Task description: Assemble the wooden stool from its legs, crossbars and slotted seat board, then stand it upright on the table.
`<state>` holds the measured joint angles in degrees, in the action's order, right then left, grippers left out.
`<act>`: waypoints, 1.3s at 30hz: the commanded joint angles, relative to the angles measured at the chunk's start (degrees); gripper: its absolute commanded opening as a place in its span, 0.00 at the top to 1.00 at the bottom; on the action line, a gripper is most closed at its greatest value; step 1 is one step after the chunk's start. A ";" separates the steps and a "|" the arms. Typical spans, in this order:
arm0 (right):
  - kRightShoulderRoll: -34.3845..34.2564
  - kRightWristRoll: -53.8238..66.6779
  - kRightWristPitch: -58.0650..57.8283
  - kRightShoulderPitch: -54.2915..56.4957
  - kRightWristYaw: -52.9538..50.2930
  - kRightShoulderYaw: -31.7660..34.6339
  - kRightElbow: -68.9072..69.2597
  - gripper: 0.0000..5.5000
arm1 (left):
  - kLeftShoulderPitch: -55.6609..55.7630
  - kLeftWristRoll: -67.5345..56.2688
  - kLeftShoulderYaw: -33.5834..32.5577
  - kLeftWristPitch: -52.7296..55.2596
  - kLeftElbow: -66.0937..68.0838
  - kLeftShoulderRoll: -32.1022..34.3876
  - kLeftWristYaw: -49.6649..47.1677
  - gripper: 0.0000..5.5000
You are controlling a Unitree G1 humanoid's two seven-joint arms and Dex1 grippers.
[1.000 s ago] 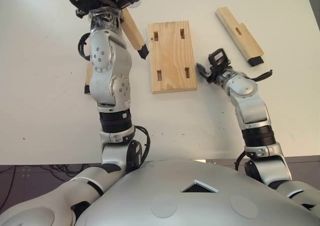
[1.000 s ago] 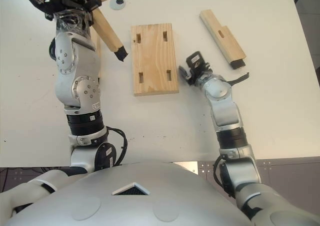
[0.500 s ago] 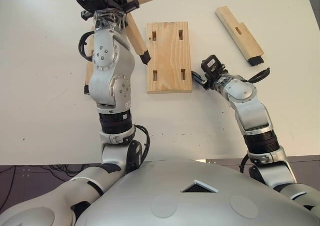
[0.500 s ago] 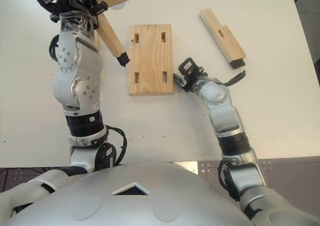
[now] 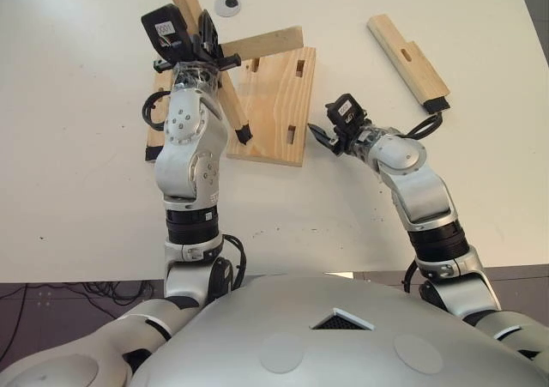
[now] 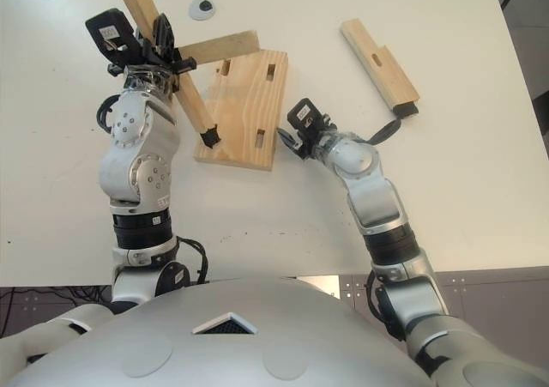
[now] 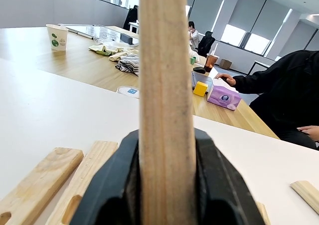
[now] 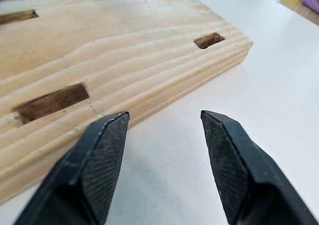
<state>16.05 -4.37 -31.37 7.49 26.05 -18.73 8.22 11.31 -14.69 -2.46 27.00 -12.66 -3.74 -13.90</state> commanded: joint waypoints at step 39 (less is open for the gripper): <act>2.12 0.01 5.68 0.89 2.79 0.39 -4.61 0.52 | -20.22 18.22 4.09 -48.28 22.74 5.30 10.90 0.82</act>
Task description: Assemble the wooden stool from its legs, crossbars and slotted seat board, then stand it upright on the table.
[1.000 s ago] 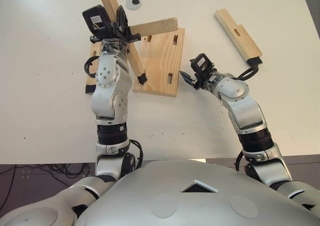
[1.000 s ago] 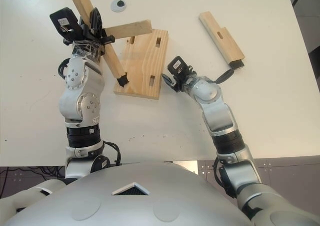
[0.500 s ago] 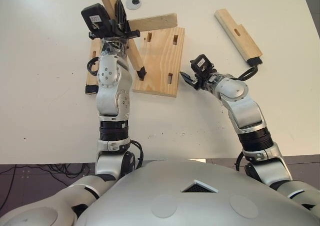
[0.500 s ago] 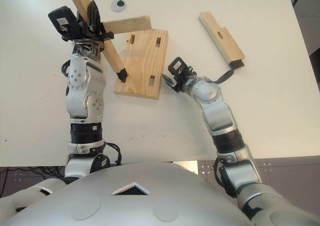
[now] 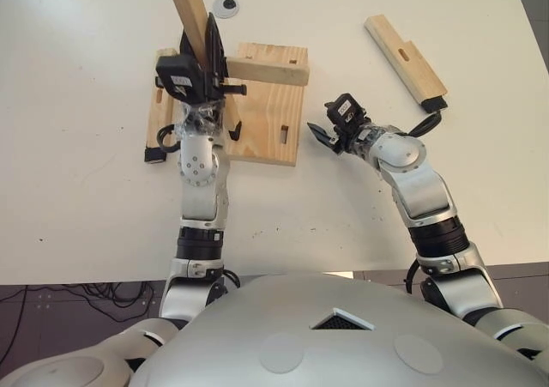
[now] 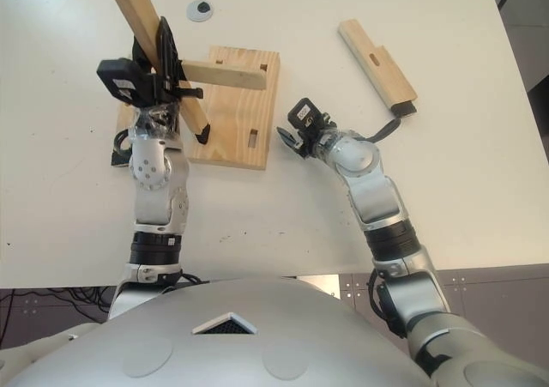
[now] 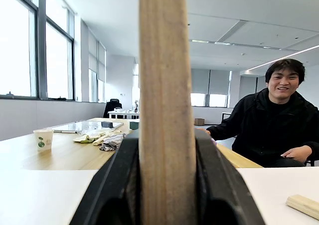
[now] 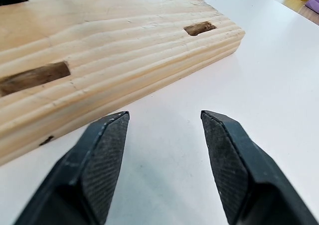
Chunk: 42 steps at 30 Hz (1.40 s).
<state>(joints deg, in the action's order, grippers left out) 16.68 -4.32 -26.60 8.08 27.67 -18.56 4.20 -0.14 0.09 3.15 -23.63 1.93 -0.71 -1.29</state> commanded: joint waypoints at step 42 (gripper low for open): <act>2.76 -1.46 3.43 -3.13 2.96 -0.11 -1.09 0.52 | -28.56 4.68 -8.89 -9.94 27.43 4.32 -7.96 0.82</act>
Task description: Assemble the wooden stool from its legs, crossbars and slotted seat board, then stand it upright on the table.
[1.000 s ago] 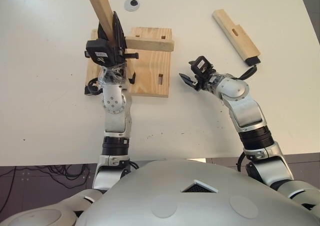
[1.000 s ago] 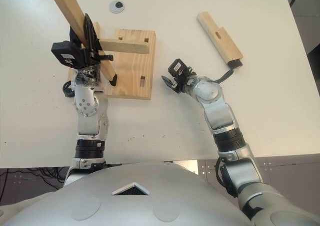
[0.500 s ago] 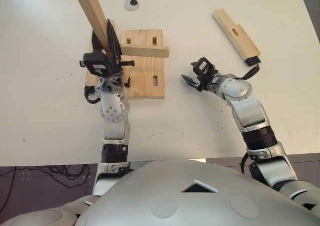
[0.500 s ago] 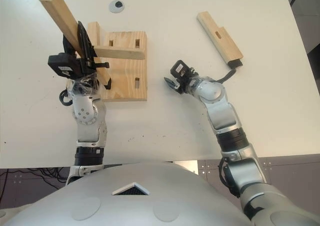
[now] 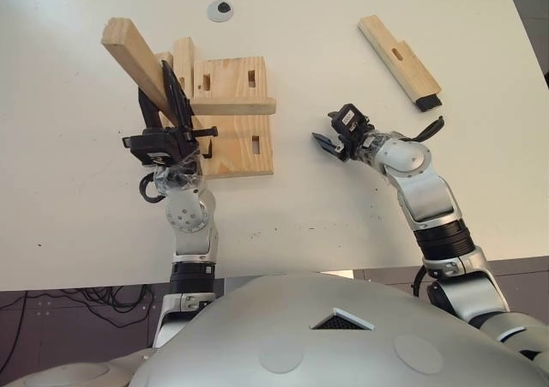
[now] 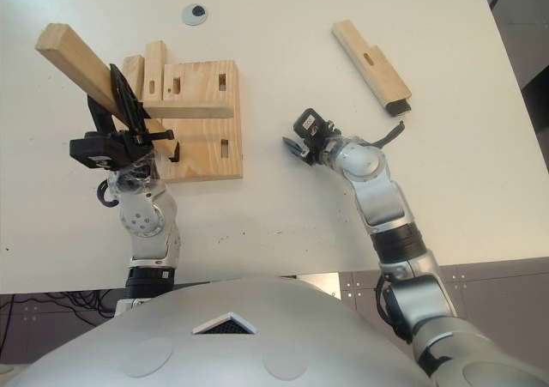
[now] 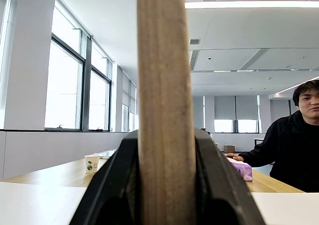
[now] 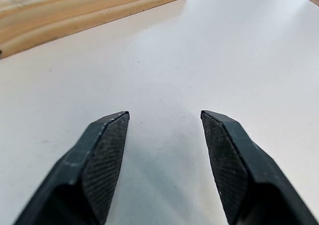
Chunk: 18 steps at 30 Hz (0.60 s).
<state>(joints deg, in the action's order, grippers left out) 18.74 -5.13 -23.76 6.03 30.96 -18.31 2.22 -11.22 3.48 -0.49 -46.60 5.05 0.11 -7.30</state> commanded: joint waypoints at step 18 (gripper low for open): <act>0.07 -0.94 1.20 -2.41 -1.13 -0.87 0.73 0.52 | -13.56 0.51 -3.43 31.71 51.36 8.93 -2.08 0.82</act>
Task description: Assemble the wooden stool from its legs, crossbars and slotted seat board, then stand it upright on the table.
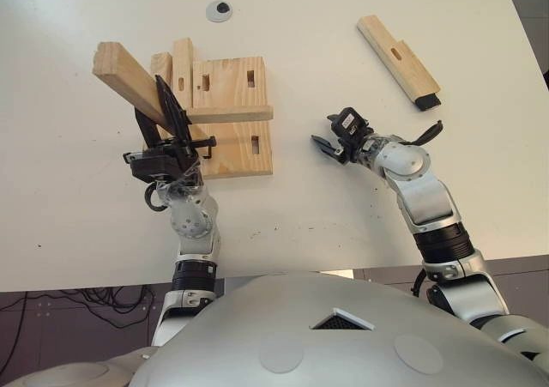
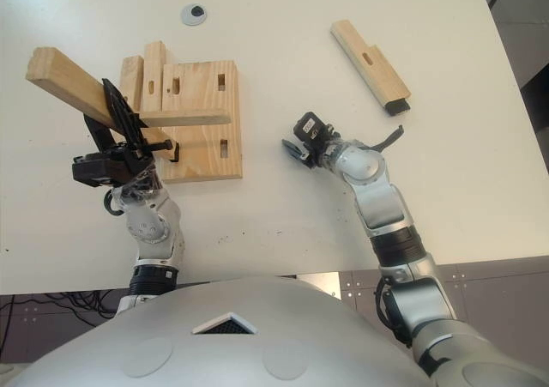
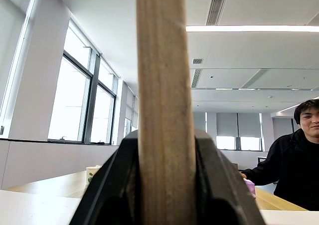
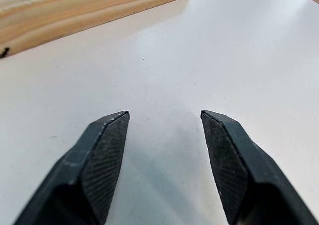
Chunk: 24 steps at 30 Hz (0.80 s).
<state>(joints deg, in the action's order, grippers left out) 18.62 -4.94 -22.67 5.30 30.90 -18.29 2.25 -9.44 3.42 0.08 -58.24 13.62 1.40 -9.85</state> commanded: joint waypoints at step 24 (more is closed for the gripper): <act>-0.45 -1.18 0.04 -2.82 -2.22 -1.26 0.90 0.52 | -17.35 -8.09 -4.17 44.36 42.32 9.47 14.62 0.70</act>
<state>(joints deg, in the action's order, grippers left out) 18.56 -4.51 -22.33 4.84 30.41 -18.30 2.29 -10.61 -0.79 -0.04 -53.81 18.53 4.32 -5.09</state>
